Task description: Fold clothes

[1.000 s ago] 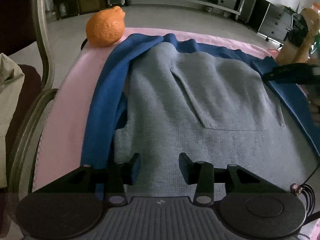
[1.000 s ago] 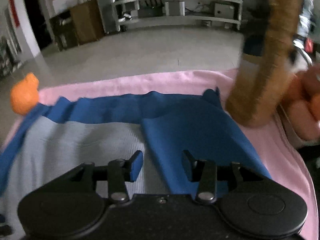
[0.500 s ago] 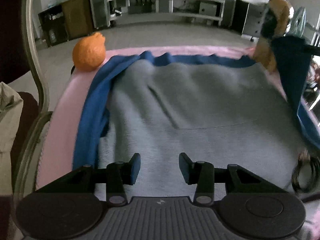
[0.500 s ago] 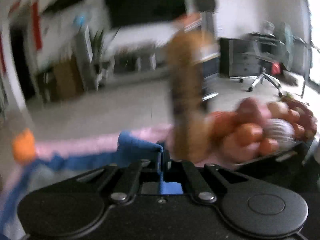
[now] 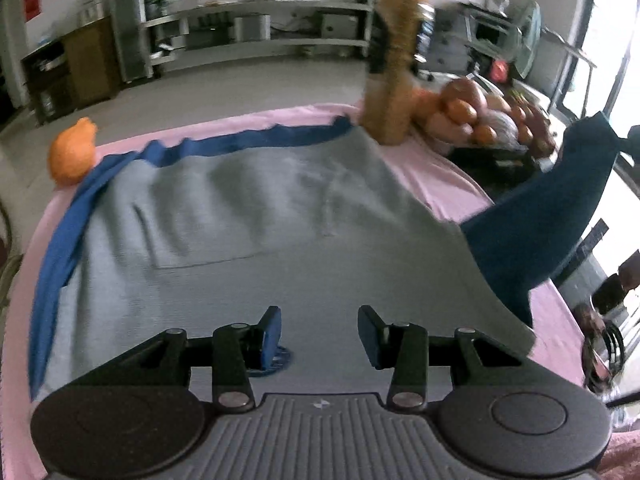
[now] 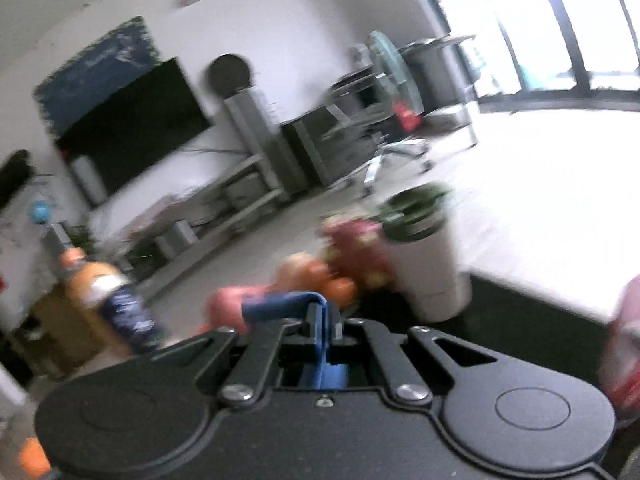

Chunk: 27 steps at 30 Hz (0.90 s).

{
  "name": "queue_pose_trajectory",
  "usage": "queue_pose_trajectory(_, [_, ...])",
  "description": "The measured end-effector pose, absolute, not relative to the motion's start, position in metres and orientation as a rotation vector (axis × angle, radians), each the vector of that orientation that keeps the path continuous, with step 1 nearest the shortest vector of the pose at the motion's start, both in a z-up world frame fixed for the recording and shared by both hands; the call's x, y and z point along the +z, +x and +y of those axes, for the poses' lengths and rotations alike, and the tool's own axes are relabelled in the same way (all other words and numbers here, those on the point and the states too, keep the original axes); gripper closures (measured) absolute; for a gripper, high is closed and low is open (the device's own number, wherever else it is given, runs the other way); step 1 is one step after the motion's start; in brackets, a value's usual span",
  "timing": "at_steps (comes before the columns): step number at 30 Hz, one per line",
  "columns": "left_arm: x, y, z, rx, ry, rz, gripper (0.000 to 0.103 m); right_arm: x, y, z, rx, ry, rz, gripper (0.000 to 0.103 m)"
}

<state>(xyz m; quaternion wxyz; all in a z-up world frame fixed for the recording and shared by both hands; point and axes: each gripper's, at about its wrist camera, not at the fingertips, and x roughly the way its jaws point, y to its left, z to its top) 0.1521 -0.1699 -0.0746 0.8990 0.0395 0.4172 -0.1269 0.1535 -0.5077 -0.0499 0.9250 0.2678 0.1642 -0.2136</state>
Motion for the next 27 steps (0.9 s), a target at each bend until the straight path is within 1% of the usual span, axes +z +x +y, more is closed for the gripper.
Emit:
queue_pose_trajectory(3, [-0.081, 0.146, -0.190, -0.295, 0.101, 0.887, 0.061, -0.053, 0.155, -0.519, -0.505, 0.503, 0.343, 0.101])
queue_pose_trajectory(4, [-0.084, 0.144, -0.195, -0.306, 0.109, 0.896, 0.061, -0.053, 0.156, -0.518, -0.510, 0.495, 0.349, 0.098])
queue_pose_trajectory(6, [-0.089, 0.140, -0.202, -0.321, 0.120, 0.911, 0.061, -0.052, 0.157, -0.518, -0.520, 0.478, 0.362, 0.083])
queue_pose_trajectory(7, [-0.091, 0.137, -0.204, -0.327, 0.123, 0.918, 0.061, -0.052, 0.158, -0.518, -0.524, 0.470, 0.368, 0.065])
queue_pose_trajectory(8, [-0.093, 0.136, -0.205, -0.332, 0.121, 0.927, 0.061, -0.051, 0.159, -0.518, -0.529, 0.462, 0.374, 0.060])
queue_pose_trajectory(15, [-0.099, 0.131, -0.201, -0.349, 0.102, 0.955, 0.061, -0.050, 0.165, -0.517, -0.554, 0.416, 0.424, 0.059])
queue_pose_trajectory(17, [-0.102, 0.132, -0.199, -0.349, 0.088, 0.969, 0.061, -0.057, 0.170, -0.526, -0.498, 0.493, 0.485, 0.060])
queue_pose_trajectory(20, [-0.110, 0.133, -0.198, -0.354, 0.078, 1.002, 0.061, -0.082, 0.184, -0.536, -0.483, 0.598, 0.631, 0.060])
queue_pose_trajectory(24, [-0.120, 0.131, -0.198, -0.361, 0.090, 1.030, 0.061, -0.126, 0.201, -0.550, -0.607, 0.662, 0.736, 0.060])
queue_pose_trajectory(25, [-0.121, 0.131, -0.198, -0.363, 0.088, 1.033, 0.061, -0.135, 0.203, -0.554, -0.624, 0.685, 0.740, 0.062])
queue_pose_trajectory(27, [-0.123, 0.132, -0.197, -0.364, 0.085, 1.037, 0.061, -0.146, 0.206, -0.560, -0.644, 0.726, 0.738, 0.069])
